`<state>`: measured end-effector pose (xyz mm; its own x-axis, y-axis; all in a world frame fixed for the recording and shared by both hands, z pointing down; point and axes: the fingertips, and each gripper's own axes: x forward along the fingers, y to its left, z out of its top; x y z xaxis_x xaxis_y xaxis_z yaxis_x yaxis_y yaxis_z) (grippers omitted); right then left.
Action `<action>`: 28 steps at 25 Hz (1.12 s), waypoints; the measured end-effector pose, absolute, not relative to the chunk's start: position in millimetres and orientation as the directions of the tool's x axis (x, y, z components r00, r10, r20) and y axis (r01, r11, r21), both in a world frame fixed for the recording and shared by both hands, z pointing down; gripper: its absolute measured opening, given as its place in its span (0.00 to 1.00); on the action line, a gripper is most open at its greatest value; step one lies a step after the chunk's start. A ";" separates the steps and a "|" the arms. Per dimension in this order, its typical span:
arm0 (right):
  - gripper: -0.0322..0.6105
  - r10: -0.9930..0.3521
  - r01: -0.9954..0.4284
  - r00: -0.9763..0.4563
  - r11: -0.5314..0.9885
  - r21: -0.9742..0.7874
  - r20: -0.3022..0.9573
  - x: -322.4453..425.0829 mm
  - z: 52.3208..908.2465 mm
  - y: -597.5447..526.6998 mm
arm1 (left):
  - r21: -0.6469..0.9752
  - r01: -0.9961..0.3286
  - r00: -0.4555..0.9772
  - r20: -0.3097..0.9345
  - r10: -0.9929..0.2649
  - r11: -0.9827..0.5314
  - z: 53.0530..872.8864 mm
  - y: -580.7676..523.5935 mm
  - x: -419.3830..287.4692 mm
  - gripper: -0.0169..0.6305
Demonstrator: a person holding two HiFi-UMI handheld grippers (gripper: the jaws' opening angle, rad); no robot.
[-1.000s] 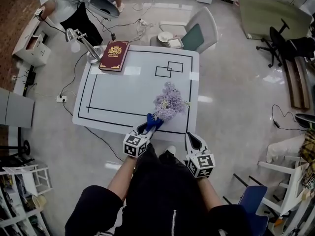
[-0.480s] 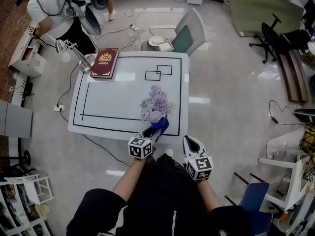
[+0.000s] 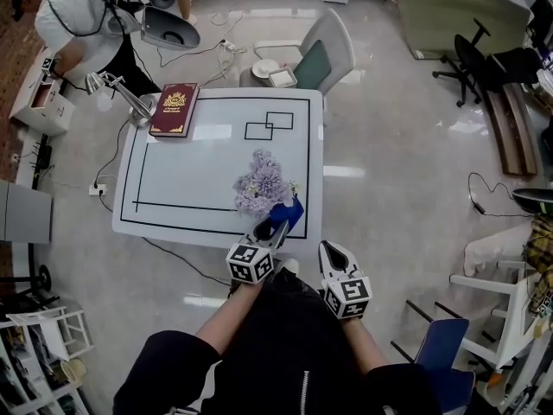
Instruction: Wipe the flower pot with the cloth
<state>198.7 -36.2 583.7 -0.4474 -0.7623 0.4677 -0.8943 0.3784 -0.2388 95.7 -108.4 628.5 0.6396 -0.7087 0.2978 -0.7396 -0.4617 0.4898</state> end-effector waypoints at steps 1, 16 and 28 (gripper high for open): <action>0.06 -0.762 -0.894 -0.448 0.379 -0.238 0.468 198.9 584.0 -36.6 | 0.494 -0.747 0.628 0.304 -0.716 -0.445 629.0 -112.6 97.6 0.22; 0.06 -0.774 -0.896 -0.444 0.392 -0.210 0.452 198.3 577.5 -43.6 | 0.557 -0.748 0.642 0.466 -0.609 -0.362 659.1 -92.2 107.3 0.22; 0.06 -0.745 -0.845 -0.535 0.483 -0.231 0.398 147.9 547.7 -50.5 | 0.310 -0.691 0.723 0.321 -0.612 -0.653 581.6 -34.1 76.2 0.22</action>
